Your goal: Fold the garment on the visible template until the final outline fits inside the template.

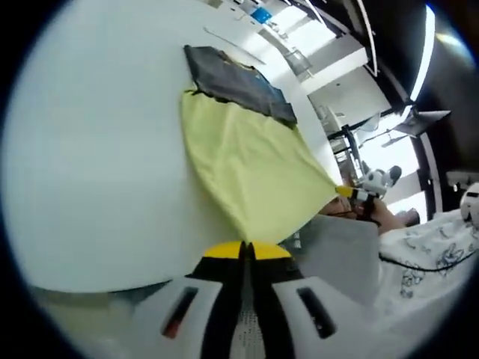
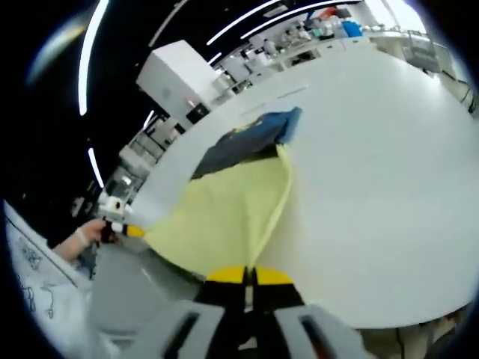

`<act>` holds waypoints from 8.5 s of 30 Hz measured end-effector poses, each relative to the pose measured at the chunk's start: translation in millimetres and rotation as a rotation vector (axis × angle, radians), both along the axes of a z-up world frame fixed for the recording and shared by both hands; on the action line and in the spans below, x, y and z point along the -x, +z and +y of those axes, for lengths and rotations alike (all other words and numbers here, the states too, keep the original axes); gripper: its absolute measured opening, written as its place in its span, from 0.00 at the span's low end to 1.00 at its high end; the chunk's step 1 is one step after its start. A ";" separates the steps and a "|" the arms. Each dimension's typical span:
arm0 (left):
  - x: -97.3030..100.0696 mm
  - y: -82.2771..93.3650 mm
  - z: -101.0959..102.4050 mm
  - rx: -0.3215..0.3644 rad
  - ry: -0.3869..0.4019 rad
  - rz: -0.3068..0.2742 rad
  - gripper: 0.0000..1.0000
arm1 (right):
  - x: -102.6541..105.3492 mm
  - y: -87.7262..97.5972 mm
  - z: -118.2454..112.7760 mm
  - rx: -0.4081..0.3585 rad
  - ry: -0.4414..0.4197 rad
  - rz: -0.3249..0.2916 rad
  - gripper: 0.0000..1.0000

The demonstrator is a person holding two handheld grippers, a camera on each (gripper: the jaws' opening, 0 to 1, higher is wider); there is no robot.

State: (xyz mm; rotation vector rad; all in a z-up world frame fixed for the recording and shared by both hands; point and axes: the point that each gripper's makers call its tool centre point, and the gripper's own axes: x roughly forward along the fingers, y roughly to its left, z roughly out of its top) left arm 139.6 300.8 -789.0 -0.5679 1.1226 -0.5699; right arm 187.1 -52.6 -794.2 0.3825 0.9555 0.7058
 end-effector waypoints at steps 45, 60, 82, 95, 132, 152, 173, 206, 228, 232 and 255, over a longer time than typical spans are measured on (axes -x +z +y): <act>-31.5 59.8 8.1 0.173 0.108 -0.130 0.00 | 15.8 41.6 14.8 -0.304 -0.091 0.284 0.00; -66.0 70.4 15.4 0.229 0.189 -0.188 0.00 | -20.8 81.6 21.7 -0.335 -0.078 0.200 0.00; -168.6 128.4 26.8 0.164 0.342 -0.486 0.00 | -134.6 142.0 11.6 -0.493 -0.165 -0.040 0.00; -259.3 111.9 42.5 0.108 0.407 -0.535 0.00 | -222.7 122.9 26.5 -0.408 -0.214 -0.088 0.00; -310.7 -36.8 35.3 0.035 0.522 -0.282 0.00 | -301.2 -29.7 31.8 -0.120 -0.278 0.058 0.00; -310.1 -22.9 24.3 0.020 0.289 -0.458 0.46 | -287.7 -12.0 47.4 -0.030 -0.048 -0.181 0.54; -274.3 -19.1 -20.9 -0.161 -0.186 -0.599 0.96 | -267.6 -21.7 59.2 0.136 0.177 -0.333 1.00; -292.6 -20.0 -37.9 -0.068 -0.142 -0.599 0.87 | -264.4 -8.7 111.3 0.000 0.236 -0.366 0.95; -339.1 -21.2 -21.9 -0.065 0.031 -0.594 0.87 | -315.7 -29.2 101.3 0.043 0.141 -0.367 0.92; -337.4 -20.6 -23.4 -0.065 0.033 -0.592 0.87 | -313.4 -28.6 101.0 0.050 0.143 -0.365 0.93; -274.8 -4.5 -6.2 -0.109 -0.016 -0.568 0.77 | -264.2 -7.6 64.7 0.079 0.147 -0.397 0.83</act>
